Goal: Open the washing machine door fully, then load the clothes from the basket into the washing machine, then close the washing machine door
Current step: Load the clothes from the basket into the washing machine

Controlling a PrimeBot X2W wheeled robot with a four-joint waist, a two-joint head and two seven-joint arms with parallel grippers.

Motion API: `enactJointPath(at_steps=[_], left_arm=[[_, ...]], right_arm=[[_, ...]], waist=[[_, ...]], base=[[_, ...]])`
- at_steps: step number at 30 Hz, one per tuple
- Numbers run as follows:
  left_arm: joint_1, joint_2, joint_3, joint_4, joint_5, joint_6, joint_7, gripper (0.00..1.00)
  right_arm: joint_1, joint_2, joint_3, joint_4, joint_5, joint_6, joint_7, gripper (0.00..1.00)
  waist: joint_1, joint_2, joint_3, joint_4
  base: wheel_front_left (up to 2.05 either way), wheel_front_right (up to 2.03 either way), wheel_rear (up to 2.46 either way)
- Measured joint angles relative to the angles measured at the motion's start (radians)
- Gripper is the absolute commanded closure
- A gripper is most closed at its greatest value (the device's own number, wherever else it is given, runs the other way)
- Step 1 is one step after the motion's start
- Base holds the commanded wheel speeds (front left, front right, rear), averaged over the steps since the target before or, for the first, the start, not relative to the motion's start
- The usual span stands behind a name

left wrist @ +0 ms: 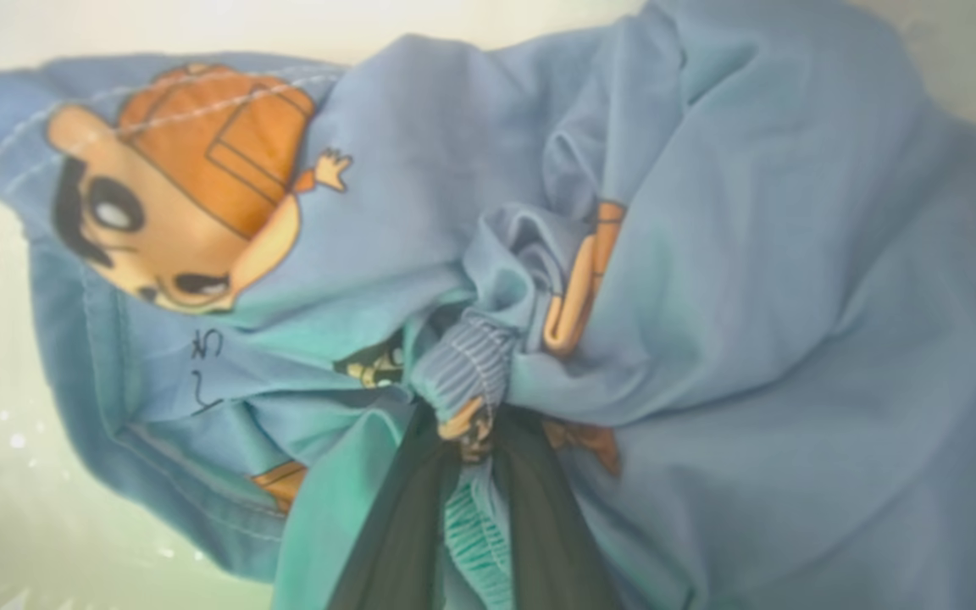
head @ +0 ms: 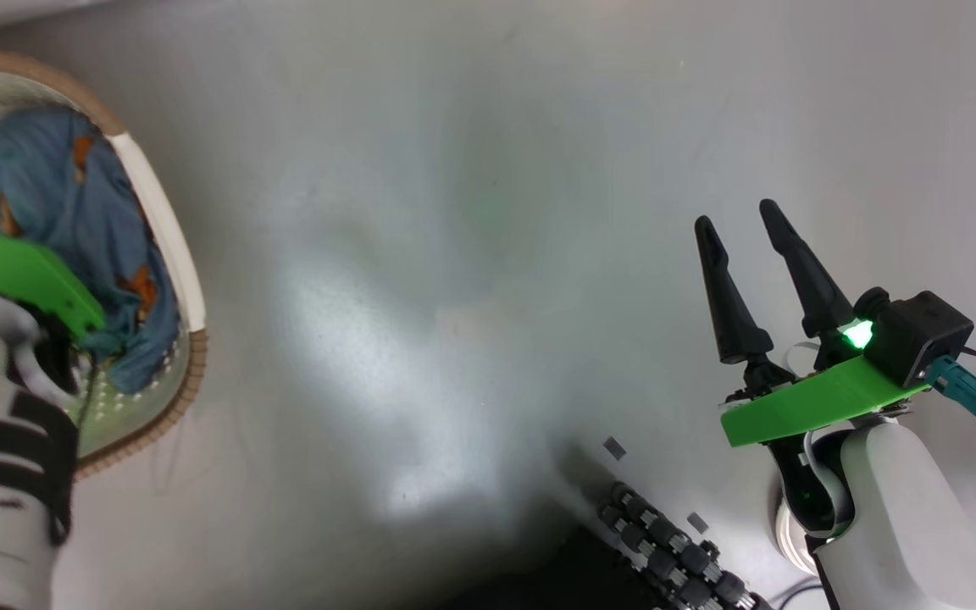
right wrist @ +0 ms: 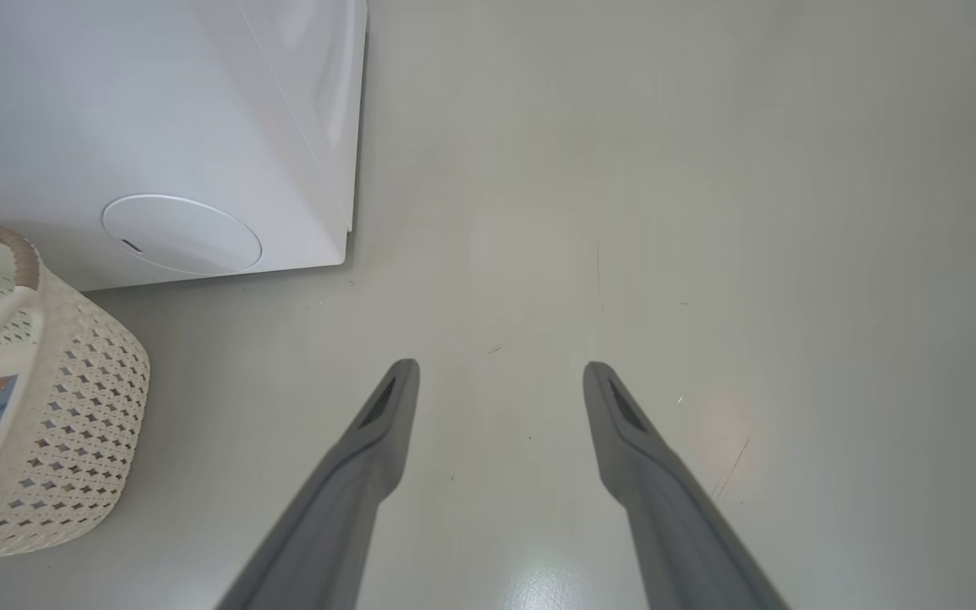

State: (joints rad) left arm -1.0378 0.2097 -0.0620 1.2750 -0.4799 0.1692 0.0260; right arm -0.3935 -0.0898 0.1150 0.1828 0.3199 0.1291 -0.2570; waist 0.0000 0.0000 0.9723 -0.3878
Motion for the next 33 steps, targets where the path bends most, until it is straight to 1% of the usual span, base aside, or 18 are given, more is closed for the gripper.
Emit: enactJointPath(at_steps=[6, 12, 13, 16, 20, 22, 33], left_arm=[[0.078, -0.038, 0.018, 0.006, -0.039, -0.036, -0.101, 1.0], [0.151, -0.102, 0.016, 0.006, -0.052, -0.082, -0.22, 1.0], [0.181, -0.118, 0.017, 0.002, -0.055, -0.1, -0.246, 1.0], [0.231, -0.141, 0.016, -0.006, -0.059, -0.119, -0.267, 1.0], [0.304, -0.159, 0.019, -0.035, -0.064, -0.132, -0.274, 1.0], [0.342, -0.164, 0.024, -0.076, -0.065, -0.139, -0.274, 1.0], [0.621, -0.176, 0.062, -0.375, -0.047, -0.138, -0.277, 1.0]], right_arm=[[0.001, -0.002, -0.014, 0.006, -0.001, 0.0, 0.0, 0.0], [0.023, -0.016, -0.039, 0.006, -0.011, 0.0, 0.0, 0.0], [0.044, -0.018, -0.043, 0.006, -0.016, 0.0, 0.0, 0.0], [0.076, -0.024, -0.057, 0.007, -0.028, 0.0, 0.0, 0.0], [0.116, -0.033, -0.07, 0.009, -0.035, 0.0, 0.0, 0.0], [0.142, -0.034, -0.075, 0.011, -0.039, 0.0, 0.0, 0.0], [0.284, -0.026, -0.102, 0.026, -0.08, 0.0, 0.0, 0.0]], waist=[[-0.0001, 0.0, -0.052, 0.027], [0.0, 0.0, -0.128, 0.068], [-0.0001, 0.0, -0.158, 0.084], [0.0, 0.0, -0.208, 0.107], [0.0, 0.0, -0.278, 0.137], [-0.0001, 0.0, -0.316, 0.152], [0.0, 0.0, -0.529, 0.216]], base=[[0.0, 0.0, 0.0], [0.0, 0.0, 0.0], [0.0, 0.0, 0.0], [0.0, 0.0, 0.0], [0.0, 0.0, 0.0], [0.0, 0.0, 0.0], [0.0, 0.0, 0.0]])
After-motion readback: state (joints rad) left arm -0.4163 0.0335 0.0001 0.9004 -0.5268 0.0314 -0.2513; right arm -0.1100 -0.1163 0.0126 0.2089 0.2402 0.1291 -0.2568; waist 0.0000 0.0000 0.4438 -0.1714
